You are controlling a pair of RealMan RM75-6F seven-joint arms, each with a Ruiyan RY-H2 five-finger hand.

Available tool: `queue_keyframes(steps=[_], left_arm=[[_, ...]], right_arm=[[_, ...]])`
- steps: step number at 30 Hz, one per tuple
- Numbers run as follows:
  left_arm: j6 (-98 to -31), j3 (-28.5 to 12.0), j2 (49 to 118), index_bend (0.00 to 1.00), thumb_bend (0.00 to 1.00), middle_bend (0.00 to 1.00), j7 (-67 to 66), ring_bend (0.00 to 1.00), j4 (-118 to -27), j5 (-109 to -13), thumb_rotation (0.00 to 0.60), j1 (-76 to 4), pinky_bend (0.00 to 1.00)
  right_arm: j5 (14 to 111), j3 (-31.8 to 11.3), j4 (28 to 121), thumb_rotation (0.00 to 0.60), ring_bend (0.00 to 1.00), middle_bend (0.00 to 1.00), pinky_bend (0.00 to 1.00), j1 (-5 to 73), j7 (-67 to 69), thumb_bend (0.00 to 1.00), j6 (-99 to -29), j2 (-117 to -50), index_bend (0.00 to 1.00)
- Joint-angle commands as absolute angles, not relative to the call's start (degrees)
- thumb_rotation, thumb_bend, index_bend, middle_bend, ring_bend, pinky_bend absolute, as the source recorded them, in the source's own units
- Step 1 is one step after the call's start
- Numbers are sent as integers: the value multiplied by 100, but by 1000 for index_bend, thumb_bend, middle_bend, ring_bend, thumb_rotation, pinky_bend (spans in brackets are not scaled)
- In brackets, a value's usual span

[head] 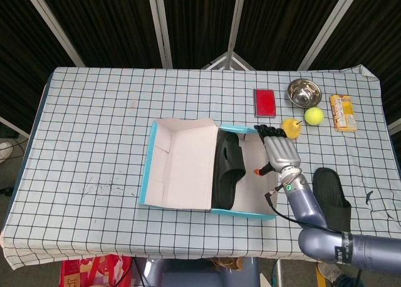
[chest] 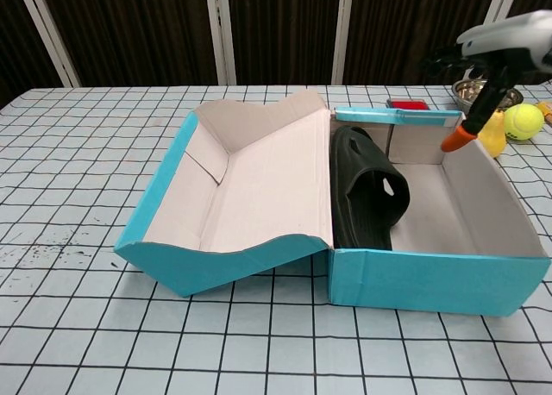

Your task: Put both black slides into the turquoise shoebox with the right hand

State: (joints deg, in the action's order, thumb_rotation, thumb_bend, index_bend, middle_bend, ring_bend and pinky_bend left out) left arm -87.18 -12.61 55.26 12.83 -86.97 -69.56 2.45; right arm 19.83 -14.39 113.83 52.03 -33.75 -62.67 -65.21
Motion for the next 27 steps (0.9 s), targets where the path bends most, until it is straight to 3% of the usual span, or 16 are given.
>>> queue_keyframes(steps=[1,6,10,14,20,27], left_arm=[[-8755,-1255,5511,229,813,96,1309,59,-8721,-6985,600,262,135],[-8837,-1249,5480,229,813,96,1380,58,-8784,-7034,600,304,135],[-8870,-1238,5459,229,813,96,1410,59,-8834,-7064,600,325,135],[-8881,-1233,5446,229,813,96,1422,58,-8851,-7066,600,336,135],[-8870,-1241,5442,229,813,96,1443,59,-8836,-7039,600,338,135],[-8848,-1246,5459,229,813,96,1419,59,-8821,-7026,600,316,135]], right_arm=[[2101,-1442,12016,600,5,65,0,4967,-3376,0,-6570,-5783,0],[2418,-1273,12660,600,5,65,0,4474,-3226,0,-6670,-4606,0],[2564,-951,12951,600,5,65,0,4074,-3095,0,-6196,-3673,0],[3228,-623,12971,600,5,65,0,3427,-2561,0,-5960,-3173,0],[4508,-147,12620,600,5,65,0,2453,-1722,0,-5937,-3106,0],[5387,149,12116,600,5,65,0,1729,-995,0,-6153,-3563,0]])
